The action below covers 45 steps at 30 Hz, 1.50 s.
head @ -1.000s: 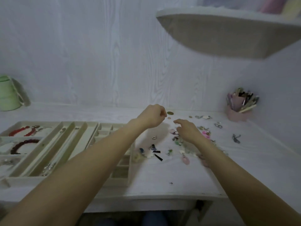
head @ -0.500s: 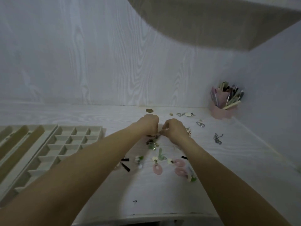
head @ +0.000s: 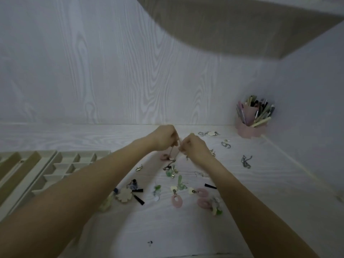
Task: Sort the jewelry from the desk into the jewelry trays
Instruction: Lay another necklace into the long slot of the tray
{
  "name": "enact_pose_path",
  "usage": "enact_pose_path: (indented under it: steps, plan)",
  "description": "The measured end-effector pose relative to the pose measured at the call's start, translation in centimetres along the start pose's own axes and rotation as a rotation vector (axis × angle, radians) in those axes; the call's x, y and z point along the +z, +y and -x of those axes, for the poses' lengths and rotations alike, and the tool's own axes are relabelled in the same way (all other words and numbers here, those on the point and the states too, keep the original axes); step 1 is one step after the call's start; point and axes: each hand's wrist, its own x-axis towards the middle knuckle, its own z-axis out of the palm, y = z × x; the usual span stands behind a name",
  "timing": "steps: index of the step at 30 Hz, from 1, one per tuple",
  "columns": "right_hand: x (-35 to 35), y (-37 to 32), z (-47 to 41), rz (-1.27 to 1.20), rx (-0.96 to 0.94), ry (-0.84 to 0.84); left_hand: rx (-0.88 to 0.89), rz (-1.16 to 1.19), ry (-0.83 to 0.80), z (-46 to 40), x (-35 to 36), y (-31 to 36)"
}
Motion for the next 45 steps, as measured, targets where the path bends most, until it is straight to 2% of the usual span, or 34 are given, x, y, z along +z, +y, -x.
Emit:
enact_pose_path:
  steps: [3,5,7,11,14,22,24,28,35,38,40,45]
  plan:
    - [-0.3,-0.6,1.4,-0.443,-0.008,0.064,0.06,0.123,0.152,1.4,-1.7,1.1]
    - [-0.6,-1.1,2.0,-0.569,0.001,0.082,0.067,0.243,0.23,1.8,-2.5,1.5]
    - [-1.1,-1.5,2.5,-0.661,0.011,0.047,0.041,0.476,0.248,2.0,-3.2,1.6]
    - [-1.5,-1.8,2.9,-0.609,0.005,-0.03,0.0,0.804,0.265,2.7,-4.5,1.8]
    - [-1.7,-1.7,2.9,-0.534,0.047,-0.036,-0.008,0.84,0.327,3.4,-5.7,1.9]
    - [-1.9,-2.2,3.0,-0.588,0.141,-0.013,0.029,0.645,0.358,5.3,-7.5,0.7]
    - [-1.8,-2.4,2.9,-0.569,0.156,0.011,0.062,0.481,0.314,5.7,-7.8,0.0]
    - [-1.6,-2.9,2.6,-0.584,0.164,0.057,0.089,-0.059,0.122,6.4,-7.9,-0.8]
    - [-1.0,-4.5,3.0,-0.515,0.071,-0.063,0.058,-0.273,0.05,7.1,-8.7,-1.6]
    - [-0.8,-5.2,3.2,-0.495,0.026,-0.119,-0.018,-0.421,0.126,7.9,-10.0,-2.3]
    - [-0.4,-5.8,3.4,-0.524,0.006,-0.157,-0.052,-0.293,0.177,8.6,-11.0,-2.9]
    - [1.3,-8.1,4.3,-0.586,-0.104,-0.288,-0.087,0.381,0.254,11.8,-12.6,-3.9]
